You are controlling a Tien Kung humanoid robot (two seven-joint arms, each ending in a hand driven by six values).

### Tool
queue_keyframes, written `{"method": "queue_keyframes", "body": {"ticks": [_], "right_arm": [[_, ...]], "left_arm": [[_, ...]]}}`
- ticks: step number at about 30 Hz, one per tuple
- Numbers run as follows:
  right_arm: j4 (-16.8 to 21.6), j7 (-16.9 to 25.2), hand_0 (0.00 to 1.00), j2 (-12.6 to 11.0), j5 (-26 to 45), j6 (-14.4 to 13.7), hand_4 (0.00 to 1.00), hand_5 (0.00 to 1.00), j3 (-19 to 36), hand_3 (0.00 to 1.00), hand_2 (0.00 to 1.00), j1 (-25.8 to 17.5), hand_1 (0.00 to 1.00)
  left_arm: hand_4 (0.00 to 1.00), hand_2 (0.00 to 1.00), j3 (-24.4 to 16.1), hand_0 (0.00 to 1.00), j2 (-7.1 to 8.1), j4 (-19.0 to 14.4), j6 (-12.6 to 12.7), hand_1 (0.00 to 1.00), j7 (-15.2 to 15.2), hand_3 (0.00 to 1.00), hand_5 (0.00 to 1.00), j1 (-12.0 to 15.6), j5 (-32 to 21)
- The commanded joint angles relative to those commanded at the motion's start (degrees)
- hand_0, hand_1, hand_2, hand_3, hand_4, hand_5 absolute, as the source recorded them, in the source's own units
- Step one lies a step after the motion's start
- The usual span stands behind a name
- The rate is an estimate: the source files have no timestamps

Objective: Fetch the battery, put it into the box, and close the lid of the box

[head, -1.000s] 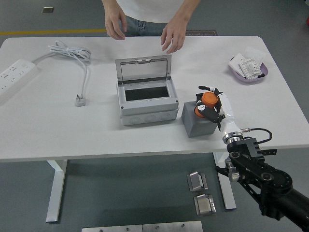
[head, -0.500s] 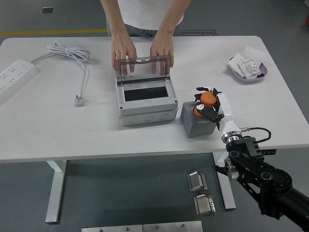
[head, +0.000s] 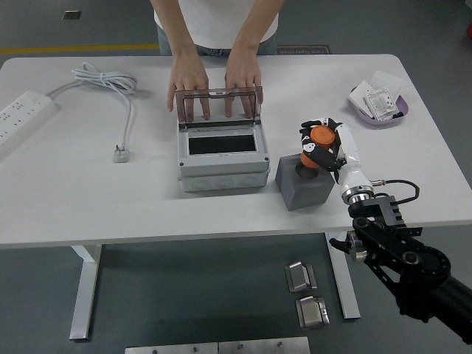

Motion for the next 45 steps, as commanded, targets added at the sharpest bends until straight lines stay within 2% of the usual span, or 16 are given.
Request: {"method": "queue_keyframes", "body": {"ticks": [10,11,16,17,22,23,24,28,29,33,34,35,45], "right_arm": [[2.88,-2.85,0.657,-0.73,-3.82,-1.26,0.104,0.002,-0.49,0.385,0.51,2.05,0.608],[3.3,-3.32,0.574,-0.81,-4.43,-1.35,0.112,0.002,-0.64,0.384,0.507,2.42,0.57],[5.05,-6.54,0.574,-0.89,-8.17,-1.54,0.112,0.002,-2.22,0.384,0.507,5.35,0.57],[5.19,-7.41,0.434,-0.78,-9.17,-1.45,0.121,0.002,-2.77,0.386,0.504,6.19,0.478],[4.88,-12.49,0.434,0.07,-14.72,-0.54,0.121,0.002,-5.76,0.386,0.504,10.6,0.478],[4.68,-13.51,0.19,0.26,-15.79,-0.25,0.119,0.002,-6.25,0.386,0.491,11.37,0.312],[4.46,-14.52,0.19,0.45,-16.83,0.0,0.119,0.002,-6.71,0.386,0.491,12.09,0.312],[2.69,-19.15,0.19,1.41,-21.32,1.1,0.119,0.002,-9.63,0.386,0.491,15.9,0.312],[2.07,-20.13,0.049,1.64,-22.14,1.33,0.135,0.002,-10.54,0.401,0.491,16.85,0.237],[-0.99,-22.8,0.049,2.66,-23.57,2.21,0.135,0.002,-14.59,0.401,0.491,20.79,0.237],[-1.9,-23.08,0.049,2.98,-23.44,2.34,0.135,0.002,-15.74,0.401,0.491,21.78,0.237],[-2.6,-23.24,0.002,3.23,-23.28,2.41,0.145,0.002,-16.62,0.405,0.494,22.5,0.213],[-10.0,-22.83,0.002,7.06,-19.98,2.5,0.146,0.002,-25.06,0.406,0.497,28.33,0.215]], "left_arm": [[0.601,0.59,-0.42,0.582,0.06,-0.02,-0.14,0.644,0.49,0.595,0.154,0.29,0.66],[0.601,0.589,-0.48,0.582,0.1,-0.03,-0.14,0.644,0.57,0.595,0.154,0.32,0.75],[0.601,0.589,-0.68,0.582,0.31,-0.05,-0.16,0.644,0.81,0.595,0.154,0.36,1.06],[0.601,0.589,-0.72,0.582,0.34,-0.06,-0.18,0.644,0.85,0.595,0.153,0.34,1.13],[0.601,0.589,-0.88,0.582,0.46,-0.1,-0.25,0.644,1.03,0.595,0.153,0.27,1.4],[0.601,0.589,-0.91,0.582,0.49,-0.11,-0.26,0.644,1.08,0.595,0.154,0.27,1.45],[0.601,0.589,-0.95,0.582,0.52,-0.12,-0.28,0.644,1.13,0.595,0.154,0.27,1.51],[0.601,0.589,-1.23,0.582,0.75,-0.16,-0.37,0.644,1.45,0.595,0.154,0.31,1.94],[0.6,0.589,-1.31,0.582,0.82,-0.17,-0.39,0.644,1.54,0.595,0.155,0.31,2.07],[0.6,0.589,-1.6,0.582,1.11,-0.19,-0.44,0.644,1.83,0.595,0.155,0.19,2.59],[0.6,0.589,-1.66,0.582,1.19,-0.2,-0.47,0.644,1.88,0.595,0.155,0.11,2.73],[0.601,0.59,-1.71,0.579,1.24,-0.2,-0.49,0.644,1.93,0.596,0.154,0.05,2.83],[0.601,0.589,-2.24,0.576,1.61,-0.31,-0.77,0.645,2.52,0.595,0.155,-0.49,3.79]]}}
